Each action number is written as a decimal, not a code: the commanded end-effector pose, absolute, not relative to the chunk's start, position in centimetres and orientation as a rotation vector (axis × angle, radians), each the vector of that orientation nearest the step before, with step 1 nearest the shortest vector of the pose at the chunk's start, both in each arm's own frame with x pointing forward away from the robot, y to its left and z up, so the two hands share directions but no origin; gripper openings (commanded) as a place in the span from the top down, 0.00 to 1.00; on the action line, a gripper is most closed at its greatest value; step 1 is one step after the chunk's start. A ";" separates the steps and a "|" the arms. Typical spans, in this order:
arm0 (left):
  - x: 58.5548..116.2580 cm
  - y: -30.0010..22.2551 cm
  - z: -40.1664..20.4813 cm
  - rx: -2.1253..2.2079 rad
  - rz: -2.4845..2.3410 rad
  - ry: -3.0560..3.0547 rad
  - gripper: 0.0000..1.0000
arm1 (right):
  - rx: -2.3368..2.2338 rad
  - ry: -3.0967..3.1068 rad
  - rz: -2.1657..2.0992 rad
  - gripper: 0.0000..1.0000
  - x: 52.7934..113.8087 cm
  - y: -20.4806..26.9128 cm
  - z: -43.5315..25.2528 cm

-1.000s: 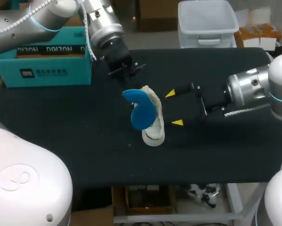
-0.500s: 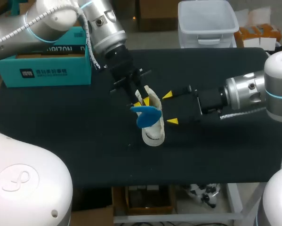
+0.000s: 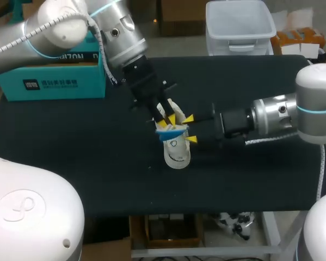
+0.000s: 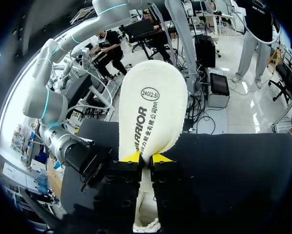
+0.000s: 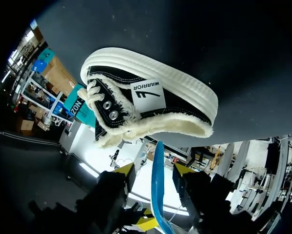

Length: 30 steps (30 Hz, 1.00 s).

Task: Open the shoe tongue, take the insole out of the shoe, put the insole back into the shoe, and pack the shoe into the shoebox

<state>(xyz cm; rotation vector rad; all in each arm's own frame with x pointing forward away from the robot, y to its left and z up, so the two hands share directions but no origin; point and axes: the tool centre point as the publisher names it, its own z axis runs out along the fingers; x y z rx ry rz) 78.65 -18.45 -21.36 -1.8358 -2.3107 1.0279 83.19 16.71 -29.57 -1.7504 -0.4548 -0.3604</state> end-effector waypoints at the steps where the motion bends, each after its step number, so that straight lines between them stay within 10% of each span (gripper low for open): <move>1: 78.6 -19.0 -21.8 -1.844 1.015 -2.317 1.00 | -1.743 -0.450 -0.369 0.47 83.0 17.0 -29.5; 11: 78.7 -19.6 -22.3 -1.842 1.010 -2.310 1.00 | -1.737 -0.428 -0.365 0.68 82.7 17.2 -29.3; 15: 78.7 -19.6 -22.3 -1.839 1.012 -2.314 1.00 | -1.737 -0.425 -0.360 1.00 82.7 17.1 -29.2; 24: 79.5 -19.5 -22.3 -1.788 1.015 -2.306 1.00 | -1.721 -0.438 -0.357 1.00 82.9 17.1 -29.3; 26: 79.8 -19.4 -22.3 -1.761 1.017 -2.287 0.47 | -1.719 -0.439 -0.359 1.00 82.8 17.0 -29.3; 27: 80.0 -19.2 -22.3 -1.746 1.022 -2.285 0.03 | -1.719 -0.442 -0.365 1.00 82.8 16.9 -29.3; 30: 81.0 -18.3 -22.0 -1.691 1.022 -2.248 0.00 | -1.718 -0.449 -0.374 1.00 82.7 16.6 -29.2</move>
